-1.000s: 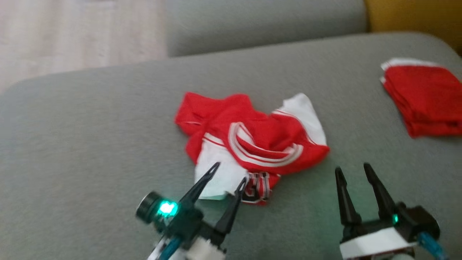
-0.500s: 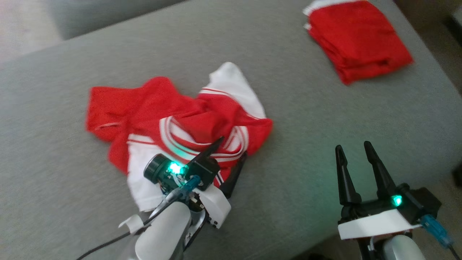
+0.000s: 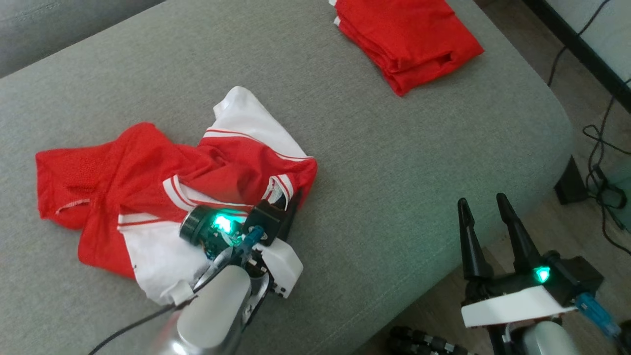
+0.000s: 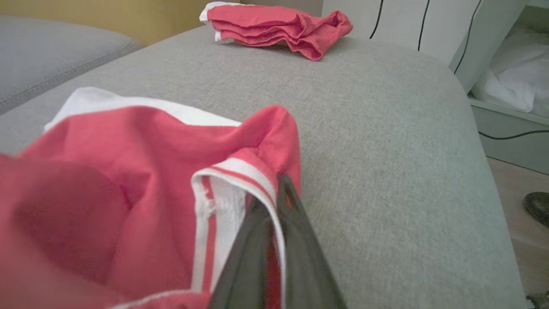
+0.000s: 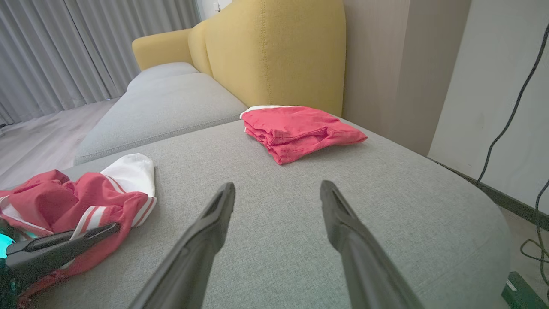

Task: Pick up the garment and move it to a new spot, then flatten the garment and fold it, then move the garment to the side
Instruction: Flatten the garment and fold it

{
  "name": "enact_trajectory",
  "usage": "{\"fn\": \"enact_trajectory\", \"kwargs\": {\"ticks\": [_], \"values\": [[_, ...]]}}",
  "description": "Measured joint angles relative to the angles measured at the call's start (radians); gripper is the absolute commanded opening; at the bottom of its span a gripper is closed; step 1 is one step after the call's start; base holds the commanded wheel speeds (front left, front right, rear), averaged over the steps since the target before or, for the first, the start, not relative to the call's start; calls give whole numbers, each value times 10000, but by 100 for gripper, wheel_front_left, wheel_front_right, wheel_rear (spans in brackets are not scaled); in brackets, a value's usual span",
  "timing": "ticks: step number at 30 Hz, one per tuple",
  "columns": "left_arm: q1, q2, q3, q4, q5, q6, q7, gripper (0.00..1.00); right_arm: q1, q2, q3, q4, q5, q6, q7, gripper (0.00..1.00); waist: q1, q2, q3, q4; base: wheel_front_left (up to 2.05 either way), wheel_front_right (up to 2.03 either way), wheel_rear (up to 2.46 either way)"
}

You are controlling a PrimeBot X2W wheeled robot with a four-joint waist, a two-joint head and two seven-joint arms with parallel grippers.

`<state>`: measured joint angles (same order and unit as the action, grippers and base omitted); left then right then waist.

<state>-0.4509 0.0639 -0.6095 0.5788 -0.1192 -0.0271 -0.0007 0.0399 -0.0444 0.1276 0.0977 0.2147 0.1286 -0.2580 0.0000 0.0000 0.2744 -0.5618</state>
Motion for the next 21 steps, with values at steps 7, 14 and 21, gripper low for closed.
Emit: {"fn": "enact_trajectory", "kwargs": {"ticks": [7,14,21], "values": [[-1106,-15,-130,-272,-297,-658,-345,0,25,0,-10,-2,54,0,0,100,0,0,-199,164,0,0,0],[-4983,213,-146,-1030,-673,-976,115,0,59,0,79,-2,-163,0,0,100,-1,0,-625,753,0,0,0],[-7051,405,257,-1856,-3956,-1053,67,0,182,-2,36,25,-606,0,0,100,-1,0,-1203,1683,0,0,0]]}}
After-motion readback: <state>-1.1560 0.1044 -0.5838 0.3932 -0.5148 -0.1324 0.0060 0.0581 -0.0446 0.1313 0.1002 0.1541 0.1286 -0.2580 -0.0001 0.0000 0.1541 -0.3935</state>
